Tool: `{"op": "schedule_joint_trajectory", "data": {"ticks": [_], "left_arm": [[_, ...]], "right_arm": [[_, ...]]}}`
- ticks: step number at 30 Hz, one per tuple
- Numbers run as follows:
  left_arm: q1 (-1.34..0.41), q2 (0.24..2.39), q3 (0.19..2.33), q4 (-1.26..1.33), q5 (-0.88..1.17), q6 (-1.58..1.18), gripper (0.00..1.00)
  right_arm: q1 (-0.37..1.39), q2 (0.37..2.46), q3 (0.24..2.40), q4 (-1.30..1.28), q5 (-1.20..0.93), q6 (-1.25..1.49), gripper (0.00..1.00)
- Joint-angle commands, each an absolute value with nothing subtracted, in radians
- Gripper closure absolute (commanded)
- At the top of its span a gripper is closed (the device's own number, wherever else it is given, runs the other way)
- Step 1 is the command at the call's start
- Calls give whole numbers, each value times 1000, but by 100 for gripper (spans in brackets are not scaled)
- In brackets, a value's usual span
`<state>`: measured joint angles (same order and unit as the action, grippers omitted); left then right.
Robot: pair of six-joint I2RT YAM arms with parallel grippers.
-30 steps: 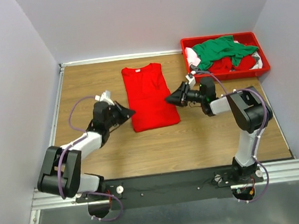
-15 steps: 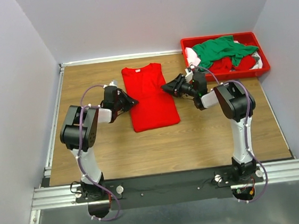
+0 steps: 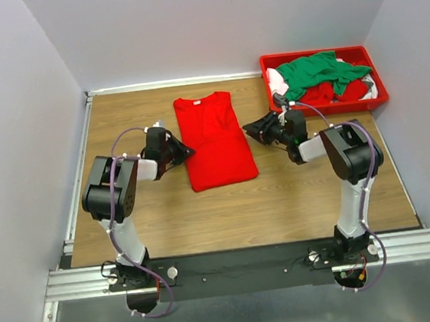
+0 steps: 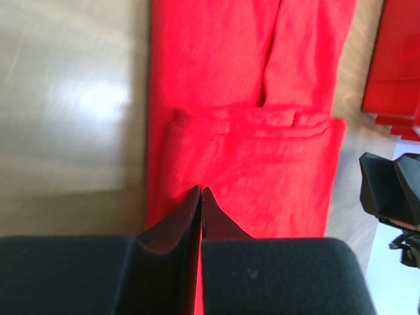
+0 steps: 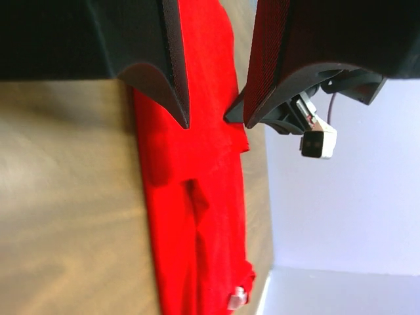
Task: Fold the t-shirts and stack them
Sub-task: Fold the tshirt
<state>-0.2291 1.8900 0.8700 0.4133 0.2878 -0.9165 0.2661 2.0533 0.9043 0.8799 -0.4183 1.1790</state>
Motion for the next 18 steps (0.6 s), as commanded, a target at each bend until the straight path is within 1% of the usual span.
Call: {"op": "schedule_joint_trajectory", "data": {"ticks": [1,5,9,14,17,18], "left_arm": [[-222,1792,775,365,256,-888,90],[-222,1700,677,335,232,-848,90],[-221,1612,621,314,190,-815,90],[-216,1482,652,232,150,-789,78],[-215,1376,666,175,111,-770,71],[-215,1347,664,161,88,-764,71]], "right_arm": [[288,1962,845,759,-365,1154,54],[340,1907,839,719,-371,1120,54],[394,1882,845,710,-325,1120,54],[426,1977,922,704,-321,1137,54],[430,2012,951,703,-256,1146,54],[430,2028,954,703,-238,1161,54]]}}
